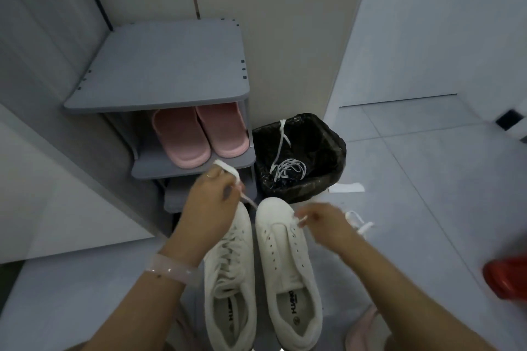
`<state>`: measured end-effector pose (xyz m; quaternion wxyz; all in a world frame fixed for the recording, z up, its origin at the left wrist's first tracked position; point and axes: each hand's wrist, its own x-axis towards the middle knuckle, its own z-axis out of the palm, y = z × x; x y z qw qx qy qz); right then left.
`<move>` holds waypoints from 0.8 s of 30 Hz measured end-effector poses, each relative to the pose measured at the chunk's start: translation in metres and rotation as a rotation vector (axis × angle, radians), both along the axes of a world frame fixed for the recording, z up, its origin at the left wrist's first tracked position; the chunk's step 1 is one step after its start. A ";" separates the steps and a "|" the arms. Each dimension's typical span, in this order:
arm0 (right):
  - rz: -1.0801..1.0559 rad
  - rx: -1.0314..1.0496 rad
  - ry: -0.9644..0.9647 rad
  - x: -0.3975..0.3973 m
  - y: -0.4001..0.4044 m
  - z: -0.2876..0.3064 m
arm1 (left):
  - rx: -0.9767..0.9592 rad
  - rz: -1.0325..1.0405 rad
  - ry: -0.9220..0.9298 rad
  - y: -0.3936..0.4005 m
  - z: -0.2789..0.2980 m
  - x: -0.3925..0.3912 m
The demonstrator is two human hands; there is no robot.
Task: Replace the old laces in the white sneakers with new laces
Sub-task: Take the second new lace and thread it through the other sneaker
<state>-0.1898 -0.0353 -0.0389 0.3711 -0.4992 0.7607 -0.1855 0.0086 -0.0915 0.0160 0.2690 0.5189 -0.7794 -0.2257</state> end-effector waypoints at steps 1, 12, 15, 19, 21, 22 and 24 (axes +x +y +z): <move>0.013 0.012 0.040 0.007 0.002 -0.014 | 0.073 -0.038 -0.050 0.001 -0.009 -0.001; 0.045 0.022 0.036 0.014 0.019 -0.024 | 0.785 -0.009 0.037 0.056 -0.066 -0.029; 0.070 0.012 -0.053 0.016 0.036 -0.031 | 0.846 0.028 0.138 0.061 -0.063 -0.038; 0.016 0.043 -0.191 0.015 0.061 -0.033 | 0.829 0.002 0.094 0.077 -0.063 -0.041; 0.016 0.069 -0.261 0.011 0.070 -0.029 | 0.846 0.041 0.104 0.082 -0.066 -0.042; 0.026 0.054 -0.262 0.007 0.072 -0.026 | 0.866 0.067 0.123 0.082 -0.067 -0.042; 0.046 -0.033 -0.197 -0.002 0.069 -0.019 | 0.838 0.087 0.129 0.079 -0.065 -0.042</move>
